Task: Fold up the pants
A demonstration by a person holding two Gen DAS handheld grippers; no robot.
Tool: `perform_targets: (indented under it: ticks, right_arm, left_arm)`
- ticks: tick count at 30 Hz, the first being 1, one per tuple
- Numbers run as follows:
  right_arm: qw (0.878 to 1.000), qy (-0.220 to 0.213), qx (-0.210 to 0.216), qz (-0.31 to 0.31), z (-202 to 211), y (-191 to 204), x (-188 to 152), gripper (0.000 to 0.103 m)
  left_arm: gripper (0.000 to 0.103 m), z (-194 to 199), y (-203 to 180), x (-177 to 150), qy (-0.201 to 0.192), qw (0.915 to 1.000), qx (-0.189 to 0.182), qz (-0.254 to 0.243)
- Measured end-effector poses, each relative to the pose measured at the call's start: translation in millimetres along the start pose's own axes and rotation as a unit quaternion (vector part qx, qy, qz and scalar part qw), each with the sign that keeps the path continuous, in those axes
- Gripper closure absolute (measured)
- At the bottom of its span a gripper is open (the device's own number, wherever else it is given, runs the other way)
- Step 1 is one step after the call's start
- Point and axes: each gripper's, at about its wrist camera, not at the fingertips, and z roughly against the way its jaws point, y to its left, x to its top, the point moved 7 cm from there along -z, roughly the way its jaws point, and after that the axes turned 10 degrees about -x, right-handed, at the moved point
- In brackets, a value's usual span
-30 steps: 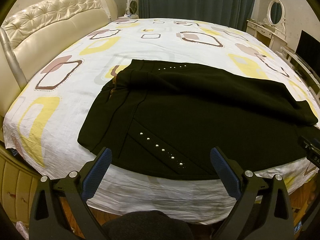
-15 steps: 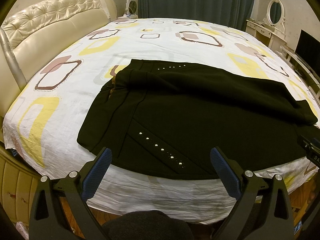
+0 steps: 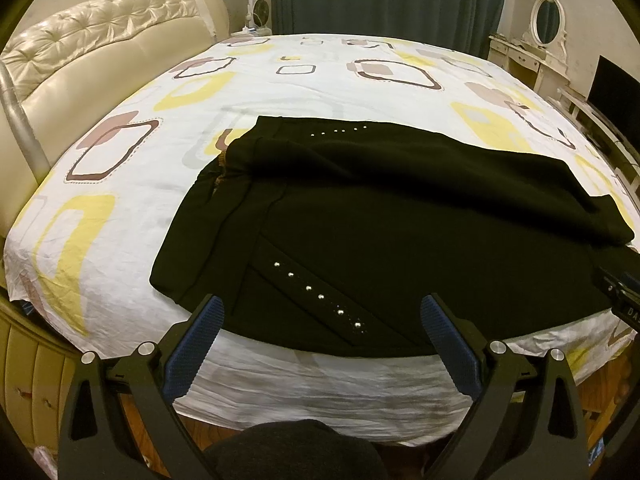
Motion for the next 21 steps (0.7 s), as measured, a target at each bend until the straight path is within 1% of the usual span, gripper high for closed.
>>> perform_targets:
  ticks: [4, 6, 8, 9, 11, 13, 14, 16, 18, 20, 21]
  right_arm:
    - [1.0, 0.001, 0.006, 0.006, -0.1, 2.4, 0.2, 0.002]
    - [1.0, 0.003, 0.018, 0.012, -0.4, 5.2, 0.9, 0.002]
    - [0.999, 0.002, 0.032, 0.021, -0.3, 8.3, 5.3, 0.002]
    - [0.999, 0.001, 0.039, 0.024, -0.1, 9.3, 7.9, 0.002]
    - [0.997, -0.002, 0.065, 0.03, -0.2, 11.4, 17.6, 0.002]
    - [0.995, -0.005, 0.095, 0.038, -1.6, 13.1, 31.4, 0.002]
    - [0.994, -0.007, 0.105, 0.043, -3.7, 14.1, 39.7, 0.002]
    - [0.99, -0.013, 0.126, 0.057, -9.3, 17.5, 62.1, 0.002]
    - [0.987, -0.017, 0.141, 0.072, -15.8, 21.1, 83.9, 0.002]
    - [0.983, -0.02, 0.153, 0.099, -28.2, 29.3, 112.1, 0.002]
    - [0.981, -0.017, 0.159, 0.111, -35.0, 33.9, 120.5, 0.002]
  left_arm:
    - [0.005, -0.8, -0.3, 0.4, 0.003, 1.0, -0.002, -0.003]
    - [0.005, -0.9, 3.4, 1.4, 0.004, 1.0, 0.004, 0.001]
    - [0.005, -3.6, 6.4, 1.7, 0.019, 0.9994, -0.021, 0.018]
    - [0.005, -7.2, 9.3, 2.4, 0.038, 0.9979, -0.044, 0.03]
    - [0.005, -12.2, 16.8, 4.8, 0.059, 0.9946, -0.072, 0.046]
    - [0.005, -18.1, 32.2, 12.7, 0.07, 0.9924, -0.087, 0.052]
    - [0.005, -20.2, 38.9, 16.6, 0.07, 0.9928, -0.084, 0.048]
    - [0.005, -26.8, 60.3, 33.2, 0.064, 0.9957, -0.06, 0.028]
    - [0.005, -34.5, 81.3, 55.9, 0.054, 0.9975, -0.045, 0.009]
    - [0.005, -44.9, 97.1, 76.7, 0.05, 0.9979, -0.041, -0.006]
    - [0.005, -53.6, 103.2, 91.5, 0.048, 0.9973, -0.053, -0.019]
